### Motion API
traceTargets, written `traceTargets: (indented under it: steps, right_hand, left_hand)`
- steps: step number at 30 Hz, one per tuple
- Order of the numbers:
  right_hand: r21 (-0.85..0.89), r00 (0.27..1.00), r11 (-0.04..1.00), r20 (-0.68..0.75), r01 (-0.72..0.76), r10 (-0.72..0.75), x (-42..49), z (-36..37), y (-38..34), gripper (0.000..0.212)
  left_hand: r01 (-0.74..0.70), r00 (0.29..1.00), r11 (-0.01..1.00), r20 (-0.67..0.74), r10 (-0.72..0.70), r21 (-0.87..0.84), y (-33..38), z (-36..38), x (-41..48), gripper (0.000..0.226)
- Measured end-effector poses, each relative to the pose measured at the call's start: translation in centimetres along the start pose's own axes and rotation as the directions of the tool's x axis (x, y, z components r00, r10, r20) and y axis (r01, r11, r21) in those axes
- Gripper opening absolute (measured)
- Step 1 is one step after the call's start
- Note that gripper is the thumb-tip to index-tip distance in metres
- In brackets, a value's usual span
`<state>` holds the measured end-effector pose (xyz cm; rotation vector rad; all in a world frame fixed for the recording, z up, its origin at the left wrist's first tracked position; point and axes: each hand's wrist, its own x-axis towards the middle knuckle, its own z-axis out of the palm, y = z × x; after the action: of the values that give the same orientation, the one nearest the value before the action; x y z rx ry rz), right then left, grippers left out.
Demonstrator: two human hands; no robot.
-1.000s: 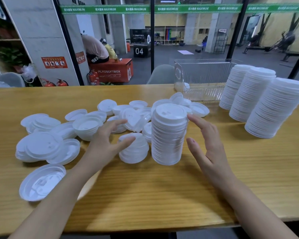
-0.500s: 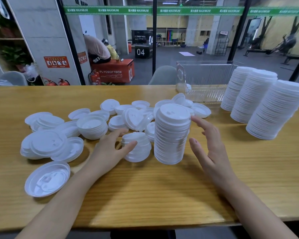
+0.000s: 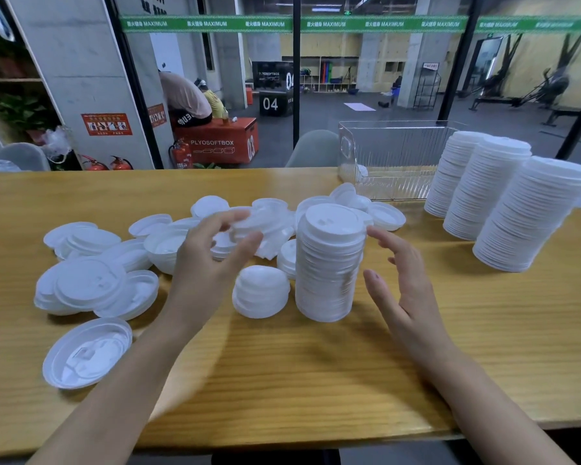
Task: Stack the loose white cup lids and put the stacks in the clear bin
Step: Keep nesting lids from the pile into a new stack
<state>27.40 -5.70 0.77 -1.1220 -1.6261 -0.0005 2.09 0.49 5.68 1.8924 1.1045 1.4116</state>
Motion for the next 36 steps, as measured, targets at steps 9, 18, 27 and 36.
traceTargets:
  steps: [9,18,27,36]
  right_hand:
    - [0.0,1.0,1.0,-0.009,-0.029,0.029,-0.1,-0.2,-0.2,0.049]
    - [0.004,1.0,1.0,-0.006,-0.024,0.024,0.0,-0.3,-0.3,0.048]
    - [0.006,1.0,1.0,0.001,-0.028,0.028,0.0,-0.3,-0.2,0.049]
    - [0.009,0.999,0.999,0.003,-0.035,0.035,-0.1,-0.3,-0.3,0.049]
  left_hand:
    - [-0.256,0.955,0.965,0.172,0.243,0.054,3.8,4.0,1.6,0.047]
    - [-0.293,0.936,0.949,0.234,0.261,0.115,3.0,4.7,1.7,0.054]
    - [-0.192,0.955,0.979,0.24,0.172,0.063,2.6,4.9,1.7,0.05]
    - [-0.127,0.976,0.987,0.189,0.107,0.096,1.2,2.3,1.4,0.049]
